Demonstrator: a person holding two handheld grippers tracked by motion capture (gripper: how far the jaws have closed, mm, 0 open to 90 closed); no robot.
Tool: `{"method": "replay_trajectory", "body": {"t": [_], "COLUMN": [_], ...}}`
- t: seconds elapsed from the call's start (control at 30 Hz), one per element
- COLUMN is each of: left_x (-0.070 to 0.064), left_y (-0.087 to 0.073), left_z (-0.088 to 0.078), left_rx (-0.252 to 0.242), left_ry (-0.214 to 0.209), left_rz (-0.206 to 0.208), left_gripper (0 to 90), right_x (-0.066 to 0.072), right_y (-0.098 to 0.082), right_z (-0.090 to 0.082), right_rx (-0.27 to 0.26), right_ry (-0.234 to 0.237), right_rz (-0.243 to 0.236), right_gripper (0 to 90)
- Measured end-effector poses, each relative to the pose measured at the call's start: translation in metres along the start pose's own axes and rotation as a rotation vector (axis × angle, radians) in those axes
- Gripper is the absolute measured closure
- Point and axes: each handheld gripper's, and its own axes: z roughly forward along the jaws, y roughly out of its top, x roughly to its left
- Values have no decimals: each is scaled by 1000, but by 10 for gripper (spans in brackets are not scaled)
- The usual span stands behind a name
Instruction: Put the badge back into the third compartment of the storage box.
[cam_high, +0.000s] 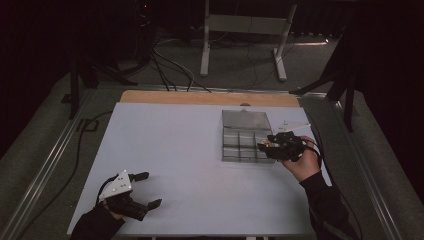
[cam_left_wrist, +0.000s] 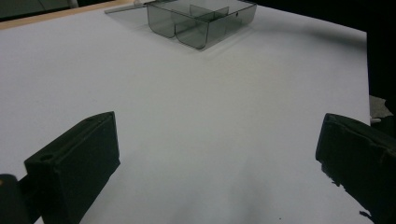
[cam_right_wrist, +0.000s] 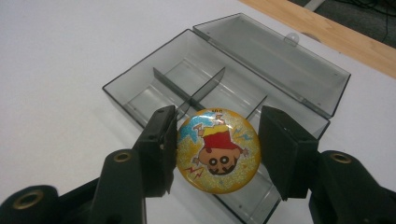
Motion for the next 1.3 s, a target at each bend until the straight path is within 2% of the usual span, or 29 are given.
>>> {"method": "replay_trajectory", "body": {"t": [0.47,0.8,1.03,1.13,1.3], "left_x": [0,0,0,0,0], "left_y": [0,0,0,0,0], "left_z": [0,0,-1,0,0], "left_rx": [0,3,1,3,3], "left_ry": [-2,-4,-2,-4,-5], "left_rz": [2,3,0,1,2], "left_gripper": [0,0,0,0,0], "right_x": [-13,-26,-32,-33,-35], "right_y": [13,20,24,24,26], "right_z": [11,21,30,34,42], "right_rx": [7,13,24,32,52], "right_ry": [-23,-59,-89,-88,-99], "right_rz": [29,105,140,161,170], "right_gripper": [477,477,477,477,477]}}
